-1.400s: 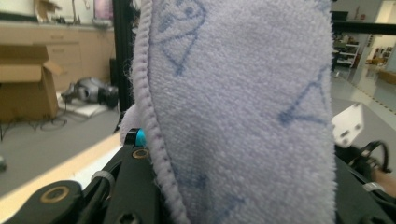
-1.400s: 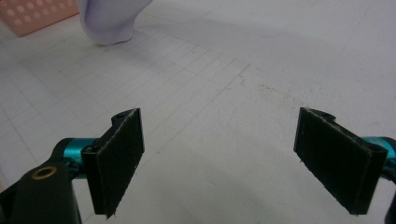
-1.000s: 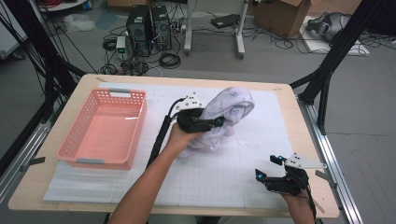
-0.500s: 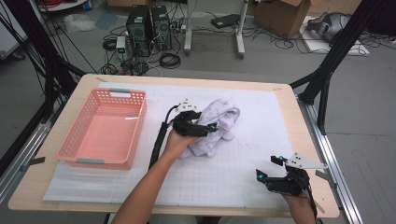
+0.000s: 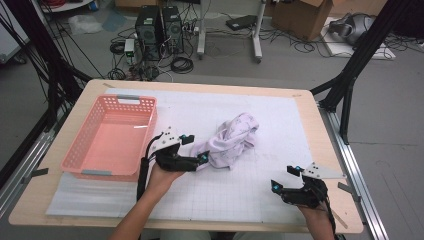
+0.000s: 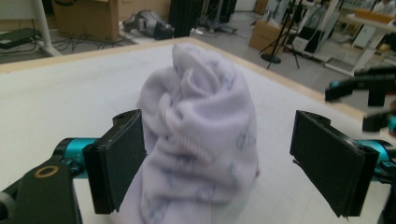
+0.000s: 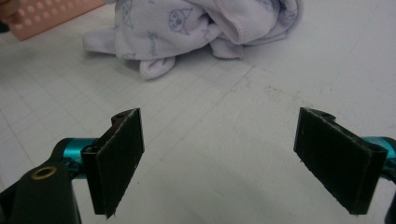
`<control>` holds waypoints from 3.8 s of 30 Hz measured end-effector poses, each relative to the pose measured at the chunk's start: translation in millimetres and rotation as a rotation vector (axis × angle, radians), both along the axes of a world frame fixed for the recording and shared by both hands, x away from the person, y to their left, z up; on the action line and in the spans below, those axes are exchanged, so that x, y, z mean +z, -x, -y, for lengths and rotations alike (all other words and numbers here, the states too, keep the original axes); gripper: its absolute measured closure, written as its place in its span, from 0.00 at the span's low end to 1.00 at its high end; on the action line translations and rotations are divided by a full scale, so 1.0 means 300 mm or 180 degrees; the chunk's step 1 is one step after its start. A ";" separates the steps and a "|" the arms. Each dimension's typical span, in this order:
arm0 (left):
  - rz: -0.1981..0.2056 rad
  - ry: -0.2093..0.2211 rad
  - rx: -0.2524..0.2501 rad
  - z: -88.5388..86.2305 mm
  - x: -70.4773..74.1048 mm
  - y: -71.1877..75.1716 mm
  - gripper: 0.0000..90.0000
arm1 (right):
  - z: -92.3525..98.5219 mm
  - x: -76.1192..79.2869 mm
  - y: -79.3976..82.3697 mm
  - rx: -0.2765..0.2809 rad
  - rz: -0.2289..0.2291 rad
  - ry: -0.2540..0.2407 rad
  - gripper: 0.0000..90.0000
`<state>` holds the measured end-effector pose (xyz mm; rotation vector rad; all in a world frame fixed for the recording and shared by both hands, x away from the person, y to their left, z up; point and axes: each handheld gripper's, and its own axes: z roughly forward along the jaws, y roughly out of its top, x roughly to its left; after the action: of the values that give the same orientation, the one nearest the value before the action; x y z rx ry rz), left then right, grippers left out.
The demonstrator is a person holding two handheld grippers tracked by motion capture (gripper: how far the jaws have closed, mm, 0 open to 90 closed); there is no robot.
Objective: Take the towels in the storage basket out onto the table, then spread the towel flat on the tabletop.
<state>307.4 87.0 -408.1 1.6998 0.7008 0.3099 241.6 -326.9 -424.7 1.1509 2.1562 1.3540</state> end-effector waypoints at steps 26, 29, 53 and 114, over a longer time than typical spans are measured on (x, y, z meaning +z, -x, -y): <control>0.0110 -0.0014 0.0139 -0.081 -0.065 0.056 0.23 | -0.055 -0.021 -0.043 -0.0003 -0.0108 0.0034 0.16; 0.0121 -0.0010 0.0138 -0.081 -0.064 0.055 0.24 | -0.062 -0.020 -0.046 -0.0002 -0.0098 0.0006 0.16; 0.0099 -0.0026 0.0166 -0.085 -0.069 0.027 0.30 | -0.268 -0.075 -0.238 0.0192 -0.0669 -0.0199 0.39; -0.0159 -0.0525 -0.0851 0.396 -0.026 -0.147 0.51 | 0.028 0.046 -0.115 -0.0533 -0.0273 0.0345 0.57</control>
<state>351.5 -31.7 -415.7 1.9391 0.4860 0.1405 276.2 -335.3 -411.0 1.3350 2.1089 1.1217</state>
